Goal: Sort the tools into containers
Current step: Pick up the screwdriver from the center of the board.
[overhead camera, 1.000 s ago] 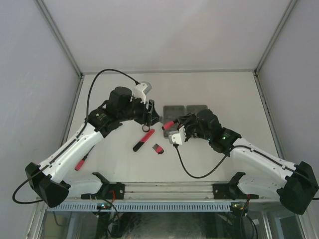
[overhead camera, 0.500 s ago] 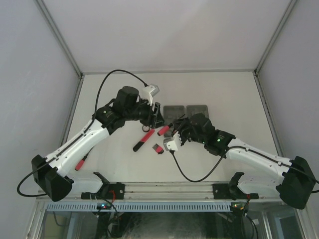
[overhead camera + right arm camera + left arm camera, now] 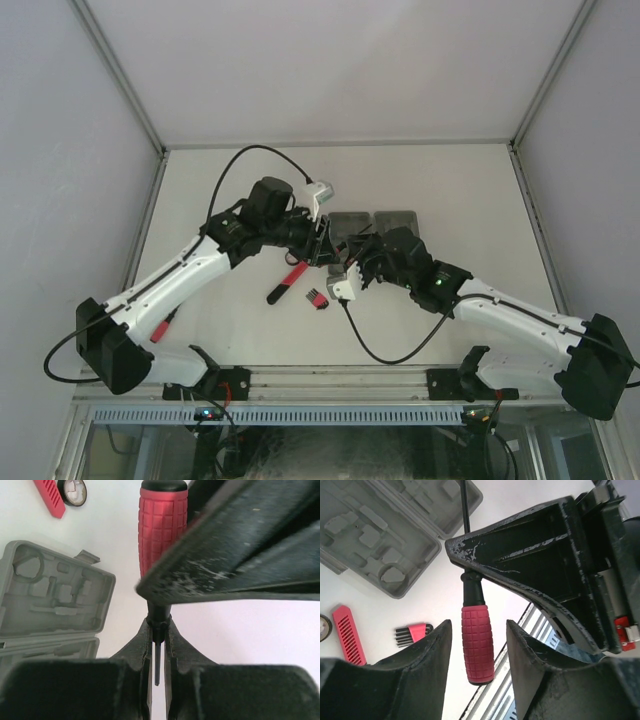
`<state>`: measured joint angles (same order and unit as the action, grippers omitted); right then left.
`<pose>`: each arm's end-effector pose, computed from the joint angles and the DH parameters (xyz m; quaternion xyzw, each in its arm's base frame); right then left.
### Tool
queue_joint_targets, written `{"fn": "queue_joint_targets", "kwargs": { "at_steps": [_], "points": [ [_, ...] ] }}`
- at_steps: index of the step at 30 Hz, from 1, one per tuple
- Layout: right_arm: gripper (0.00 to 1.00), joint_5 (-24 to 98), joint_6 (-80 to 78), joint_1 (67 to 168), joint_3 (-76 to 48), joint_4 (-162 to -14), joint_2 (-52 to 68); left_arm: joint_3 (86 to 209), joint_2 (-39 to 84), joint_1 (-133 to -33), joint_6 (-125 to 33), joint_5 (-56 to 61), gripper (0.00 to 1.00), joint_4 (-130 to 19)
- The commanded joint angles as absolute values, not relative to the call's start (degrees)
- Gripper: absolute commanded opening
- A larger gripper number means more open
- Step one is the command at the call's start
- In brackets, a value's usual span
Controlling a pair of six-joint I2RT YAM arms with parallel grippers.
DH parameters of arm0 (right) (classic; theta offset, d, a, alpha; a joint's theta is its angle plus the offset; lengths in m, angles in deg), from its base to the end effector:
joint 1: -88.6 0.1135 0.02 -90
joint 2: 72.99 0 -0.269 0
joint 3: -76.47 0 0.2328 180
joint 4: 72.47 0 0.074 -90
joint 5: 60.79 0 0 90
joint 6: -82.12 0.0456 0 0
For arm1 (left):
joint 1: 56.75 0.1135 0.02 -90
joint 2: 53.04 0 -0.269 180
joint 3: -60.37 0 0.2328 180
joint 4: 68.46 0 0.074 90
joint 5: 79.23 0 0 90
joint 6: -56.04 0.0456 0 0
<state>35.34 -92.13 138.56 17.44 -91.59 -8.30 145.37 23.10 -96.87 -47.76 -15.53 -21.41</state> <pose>0.1539 0.1907 0.2837 -0.7861 0.3007 -0.1156 0.5275 0.1979 -0.1932 0.3395 0.2962 0.8303 -0.3753 0.2864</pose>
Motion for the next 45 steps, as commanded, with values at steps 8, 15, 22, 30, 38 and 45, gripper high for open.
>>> {"fn": "queue_joint_targets", "kwargs": {
  "at_steps": [8,15,22,30,38,45],
  "points": [
    [0.0,34.85,-92.53,138.79,15.4,-88.58,-10.21,145.83,24.71,-97.45,-44.6,-18.15,0.24,-20.1],
    [0.14,36.1,-92.08,138.78,15.4,-90.08,-10.41,146.67,25.12,-97.45,-45.09,-16.0,0.03,-19.42],
    [0.45,37.42,-91.58,138.25,15.44,-91.3,-11.39,146.77,24.68,-97.43,-45.8,-13.3,0.0,-20.19],
    [0.68,38.31,-90.04,137.4,15.49,-93.87,-13.57,146.53,23.51,-96.87,-46.54,-9.59,0.0,-21.43],
    [0.74,41.39,-80.05,136.56,20.03,-86.3,-19.07,144.86,21.44,-93.53,-50.16,-6.42,0.0,-25.11],
    [0.75,46.67,-51.82,129.81,27.14,-64.83,-24.59,142.83,17.18,-91.39,-51.8,-1.21,0.0,-28.68]
  ]
}}
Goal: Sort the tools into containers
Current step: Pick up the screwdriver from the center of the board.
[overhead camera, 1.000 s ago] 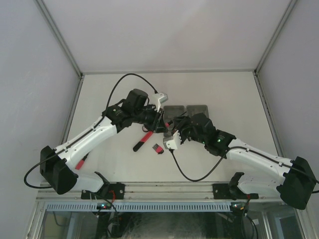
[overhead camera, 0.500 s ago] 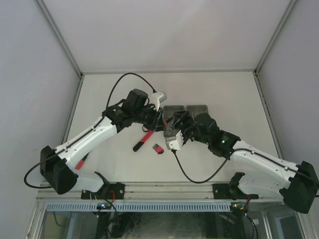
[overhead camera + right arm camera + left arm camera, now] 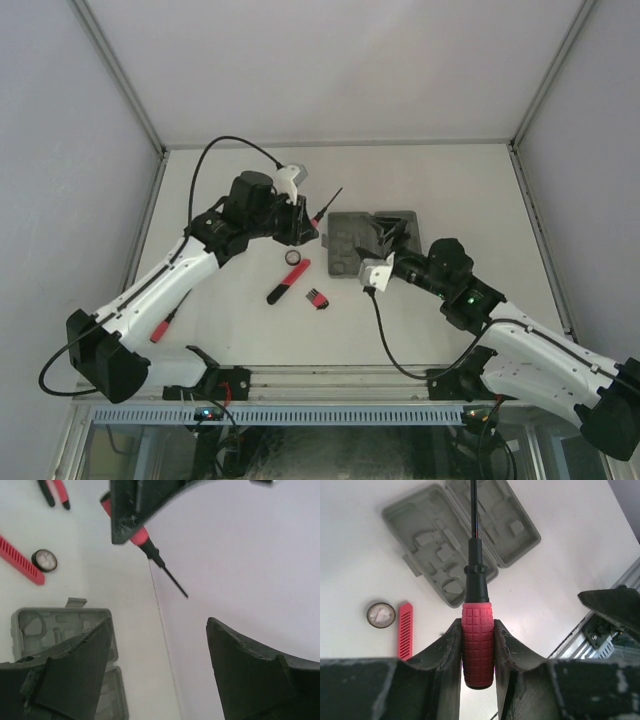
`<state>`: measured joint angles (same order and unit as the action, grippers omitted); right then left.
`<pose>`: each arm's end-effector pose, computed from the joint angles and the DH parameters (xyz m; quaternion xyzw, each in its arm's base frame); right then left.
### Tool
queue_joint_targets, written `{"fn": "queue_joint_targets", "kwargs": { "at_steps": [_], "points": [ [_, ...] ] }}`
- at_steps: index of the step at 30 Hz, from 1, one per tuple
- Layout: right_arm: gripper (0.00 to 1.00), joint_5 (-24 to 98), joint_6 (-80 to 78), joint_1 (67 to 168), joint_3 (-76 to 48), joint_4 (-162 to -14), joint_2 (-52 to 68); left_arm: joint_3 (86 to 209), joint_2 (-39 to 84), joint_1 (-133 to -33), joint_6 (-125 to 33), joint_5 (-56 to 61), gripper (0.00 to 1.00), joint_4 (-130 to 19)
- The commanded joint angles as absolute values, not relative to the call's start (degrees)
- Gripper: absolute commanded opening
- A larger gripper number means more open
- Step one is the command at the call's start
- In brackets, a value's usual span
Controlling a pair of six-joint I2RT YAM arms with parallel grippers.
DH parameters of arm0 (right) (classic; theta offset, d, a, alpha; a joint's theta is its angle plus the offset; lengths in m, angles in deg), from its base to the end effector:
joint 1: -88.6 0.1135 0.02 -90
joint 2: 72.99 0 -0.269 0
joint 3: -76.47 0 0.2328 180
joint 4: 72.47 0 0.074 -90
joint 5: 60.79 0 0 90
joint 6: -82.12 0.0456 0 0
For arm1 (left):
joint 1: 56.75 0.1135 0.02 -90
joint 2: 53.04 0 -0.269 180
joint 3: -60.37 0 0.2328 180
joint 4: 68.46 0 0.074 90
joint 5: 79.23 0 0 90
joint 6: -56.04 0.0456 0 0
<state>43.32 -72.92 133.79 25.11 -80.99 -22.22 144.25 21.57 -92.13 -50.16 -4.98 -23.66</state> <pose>0.1329 0.1496 0.3080 -0.6602 0.3620 -0.0210 0.6578 0.2165 -0.1689 0.3418 0.2086 0.8580 -0.3069 0.3552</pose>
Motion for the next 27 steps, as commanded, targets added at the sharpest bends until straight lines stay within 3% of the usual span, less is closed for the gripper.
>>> {"fn": "queue_joint_targets", "kwargs": {
  "at_steps": [1,10,16,20,27],
  "points": [
    [0.76,46.23,-45.94,128.61,27.21,-62.68,-24.64,142.72,16.71,-91.38,-51.69,-0.57,0.01,-28.86],
    [0.75,39.38,-7.66,121.17,25.32,-59.82,-23.03,142.31,13.77,-91.37,-51.38,3.42,0.02,-30.35],
    [0.68,35.18,8.93,117.51,19.79,-70.55,-19.57,141.58,12.09,-91.38,-50.87,3.51,0.0,-31.9],
    [0.68,38.03,18.37,114.37,14.91,-79.31,-16.04,141.22,10.71,-91.37,-50.72,4.76,0.0,-33.03],
    [0.69,43.85,32.2,110.75,14.35,-78.67,-12.94,139.81,8.55,-91.3,-52.79,7.32,0.0,-36.83]
  ]
}}
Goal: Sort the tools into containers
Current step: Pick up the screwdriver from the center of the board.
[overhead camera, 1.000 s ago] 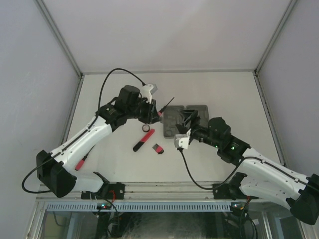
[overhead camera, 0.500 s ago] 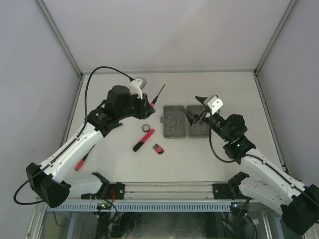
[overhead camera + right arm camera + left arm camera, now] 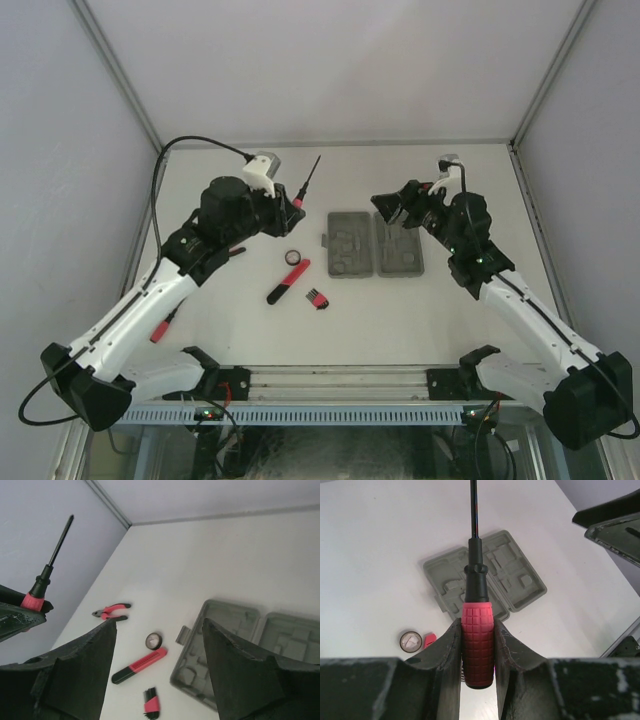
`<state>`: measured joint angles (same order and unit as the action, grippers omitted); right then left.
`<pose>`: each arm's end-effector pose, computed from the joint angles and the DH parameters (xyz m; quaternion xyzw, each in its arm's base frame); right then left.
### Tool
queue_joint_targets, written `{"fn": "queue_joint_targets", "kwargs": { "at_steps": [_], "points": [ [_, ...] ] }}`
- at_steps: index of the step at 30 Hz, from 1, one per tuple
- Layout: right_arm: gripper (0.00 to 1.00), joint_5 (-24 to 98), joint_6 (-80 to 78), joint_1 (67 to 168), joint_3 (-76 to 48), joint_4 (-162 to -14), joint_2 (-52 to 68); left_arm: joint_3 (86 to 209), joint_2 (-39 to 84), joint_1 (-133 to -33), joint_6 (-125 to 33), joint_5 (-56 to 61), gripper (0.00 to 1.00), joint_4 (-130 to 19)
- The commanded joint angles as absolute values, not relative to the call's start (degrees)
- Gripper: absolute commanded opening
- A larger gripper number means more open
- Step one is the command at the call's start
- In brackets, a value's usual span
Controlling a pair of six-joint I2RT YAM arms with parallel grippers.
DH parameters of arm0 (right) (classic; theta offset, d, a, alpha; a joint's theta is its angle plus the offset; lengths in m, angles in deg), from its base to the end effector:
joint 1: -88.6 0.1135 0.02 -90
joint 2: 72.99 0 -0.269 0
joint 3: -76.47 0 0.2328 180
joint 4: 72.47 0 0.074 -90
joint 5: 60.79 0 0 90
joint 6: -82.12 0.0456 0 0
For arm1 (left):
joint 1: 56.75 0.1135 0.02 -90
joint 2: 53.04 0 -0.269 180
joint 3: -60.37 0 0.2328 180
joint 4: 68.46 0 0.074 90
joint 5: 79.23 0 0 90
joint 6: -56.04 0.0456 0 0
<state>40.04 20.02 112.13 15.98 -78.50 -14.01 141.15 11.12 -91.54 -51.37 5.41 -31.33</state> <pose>0.2098 0.1007 0.3408 -0.0361 0.7331 0.3556 0.5787 0.1927 -0.1391 0.3804 0.1504 0.8073 -0.2850 0.4943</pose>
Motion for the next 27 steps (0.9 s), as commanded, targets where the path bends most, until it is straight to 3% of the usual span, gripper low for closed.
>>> {"fn": "queue_joint_targets", "kwargs": {
  "at_steps": [1,27],
  "points": [
    [0.69,45.08,33.78,110.48,14.38,-77.82,-12.48,139.3,8.23,-91.29,-52.31,5.69,0.0,-38.31],
    [0.68,42.41,49.15,121.65,7.66,-65.69,-2.66,137.84,4.92,-91.29,-54.05,8.1,0.0,-41.35]
  ]
}}
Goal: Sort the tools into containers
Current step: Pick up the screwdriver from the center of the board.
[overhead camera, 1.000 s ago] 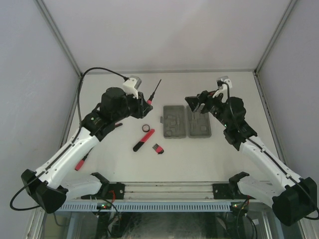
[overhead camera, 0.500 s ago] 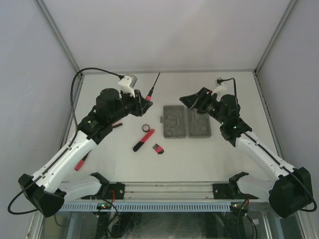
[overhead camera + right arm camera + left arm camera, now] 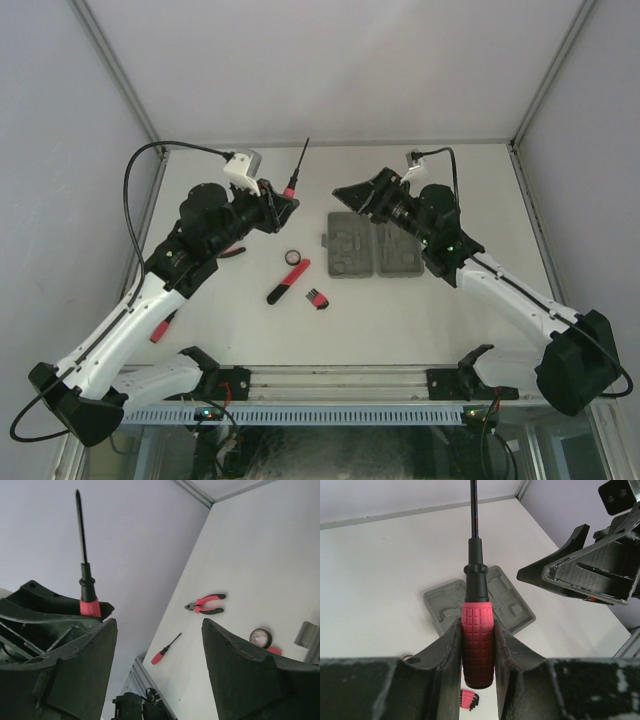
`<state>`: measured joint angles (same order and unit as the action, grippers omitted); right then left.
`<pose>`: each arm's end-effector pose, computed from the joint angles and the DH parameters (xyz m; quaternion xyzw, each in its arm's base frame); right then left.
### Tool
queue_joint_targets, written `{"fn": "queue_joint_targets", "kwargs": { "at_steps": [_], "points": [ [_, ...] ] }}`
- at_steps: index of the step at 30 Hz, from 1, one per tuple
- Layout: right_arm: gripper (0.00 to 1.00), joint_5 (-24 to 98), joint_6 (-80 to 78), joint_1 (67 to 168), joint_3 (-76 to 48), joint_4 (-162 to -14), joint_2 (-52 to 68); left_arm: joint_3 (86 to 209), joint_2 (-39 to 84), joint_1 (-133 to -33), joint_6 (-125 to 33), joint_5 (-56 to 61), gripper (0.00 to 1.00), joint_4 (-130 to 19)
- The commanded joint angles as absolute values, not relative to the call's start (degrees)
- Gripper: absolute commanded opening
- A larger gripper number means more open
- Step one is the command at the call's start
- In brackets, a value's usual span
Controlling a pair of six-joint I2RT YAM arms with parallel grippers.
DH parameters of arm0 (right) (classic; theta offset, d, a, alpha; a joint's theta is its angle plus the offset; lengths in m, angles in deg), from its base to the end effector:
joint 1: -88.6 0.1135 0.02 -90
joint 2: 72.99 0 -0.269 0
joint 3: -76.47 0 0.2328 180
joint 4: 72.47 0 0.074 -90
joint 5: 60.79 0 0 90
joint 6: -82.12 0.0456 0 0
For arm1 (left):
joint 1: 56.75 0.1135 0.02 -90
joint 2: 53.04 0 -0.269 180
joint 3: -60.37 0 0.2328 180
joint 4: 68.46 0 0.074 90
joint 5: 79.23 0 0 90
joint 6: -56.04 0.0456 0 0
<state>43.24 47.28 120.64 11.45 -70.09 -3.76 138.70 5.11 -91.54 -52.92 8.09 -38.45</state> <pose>0.2272 0.1552 0.3442 0.0596 0.7155 0.5397 0.4396 0.1748 -0.1241 0.4019 0.1202 0.7555 -0.3070 0.5661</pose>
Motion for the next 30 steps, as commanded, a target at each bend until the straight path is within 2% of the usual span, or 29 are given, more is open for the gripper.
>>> {"fn": "queue_joint_targets", "kwargs": {
  "at_steps": [1,16,30],
  "points": [
    [0.68,42.45,49.47,121.88,7.33,-65.5,-2.21,137.74,4.99,-91.29,-54.25,8.01,0.0,-41.53],
    [0.68,41.33,52.45,123.95,5.1,-60.96,0.93,136.74,6.63,-91.33,-55.47,1.29,0.0,-44.91],
    [0.58,46.18,54.16,124.36,2.53,-58.07,5.14,137.0,9.24,-91.42,-55.81,-4.93,0.0,-45.96]
  ]
}}
